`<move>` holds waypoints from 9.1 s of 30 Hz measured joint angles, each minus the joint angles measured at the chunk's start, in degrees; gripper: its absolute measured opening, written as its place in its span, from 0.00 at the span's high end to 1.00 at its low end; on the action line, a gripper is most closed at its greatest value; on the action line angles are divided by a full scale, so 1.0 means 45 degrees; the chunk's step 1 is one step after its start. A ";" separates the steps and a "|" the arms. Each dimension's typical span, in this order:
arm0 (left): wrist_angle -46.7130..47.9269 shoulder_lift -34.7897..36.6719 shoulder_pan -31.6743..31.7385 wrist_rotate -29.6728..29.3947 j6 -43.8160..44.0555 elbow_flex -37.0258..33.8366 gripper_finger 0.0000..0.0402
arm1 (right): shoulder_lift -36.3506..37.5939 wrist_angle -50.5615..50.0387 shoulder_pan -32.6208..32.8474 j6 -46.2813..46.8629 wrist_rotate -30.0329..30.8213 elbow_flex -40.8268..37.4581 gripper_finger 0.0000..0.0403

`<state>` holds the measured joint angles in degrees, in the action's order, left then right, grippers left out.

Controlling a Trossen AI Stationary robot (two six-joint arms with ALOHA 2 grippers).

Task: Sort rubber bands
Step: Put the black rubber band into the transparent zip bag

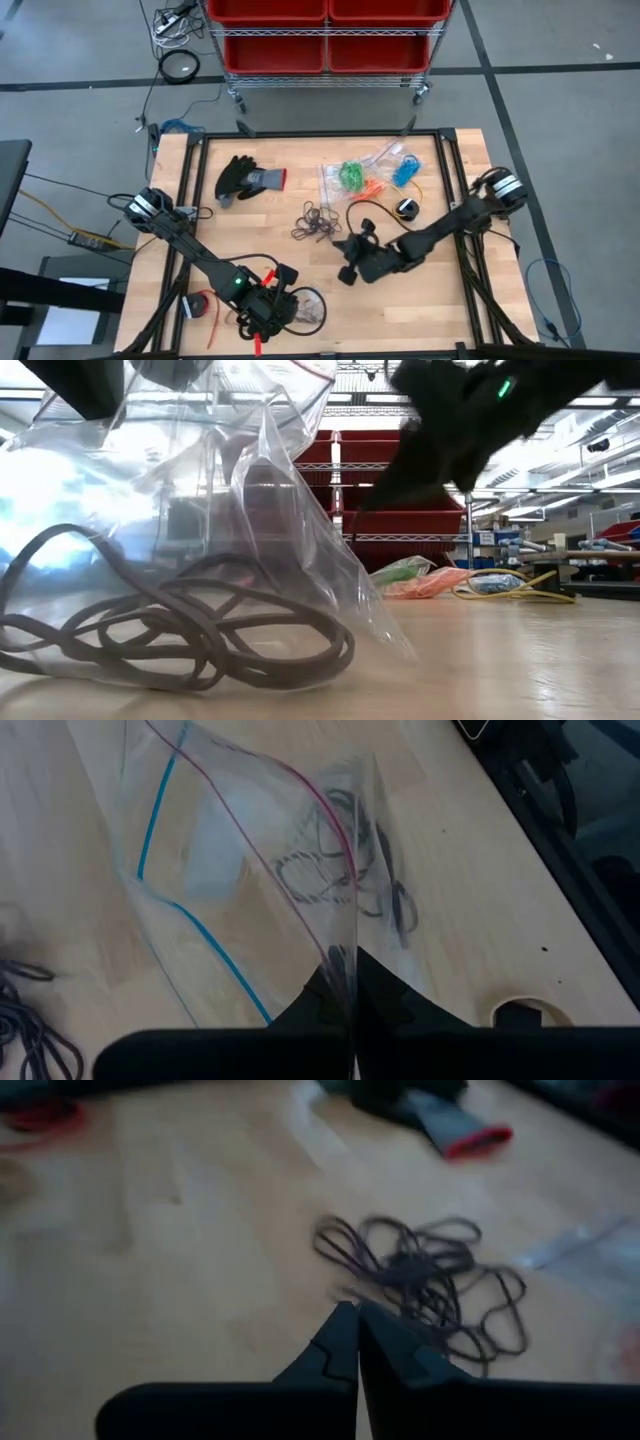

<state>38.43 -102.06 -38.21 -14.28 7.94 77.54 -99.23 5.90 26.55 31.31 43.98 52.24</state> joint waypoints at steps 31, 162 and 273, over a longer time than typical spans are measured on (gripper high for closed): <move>-0.0173 0.0000 0.0212 0.0165 -0.0042 0.0000 0.99 | 0.1027 0.8207 0.2025 -0.5793 -0.0830 0.0051 1.00; 0.2428 0.0879 -0.1133 -0.3784 -0.1933 0.0005 0.99 | -0.1067 -0.0342 -0.1694 0.0395 -0.1910 0.0458 0.72; 0.1707 0.0767 -0.0920 -0.3221 -0.2115 0.0000 0.99 | -0.0041 -0.5374 -0.2497 0.2110 -0.3020 0.1703 0.66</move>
<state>46.11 -98.61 -42.35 -28.78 -1.58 77.54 -99.41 -18.29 15.31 40.80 30.39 59.90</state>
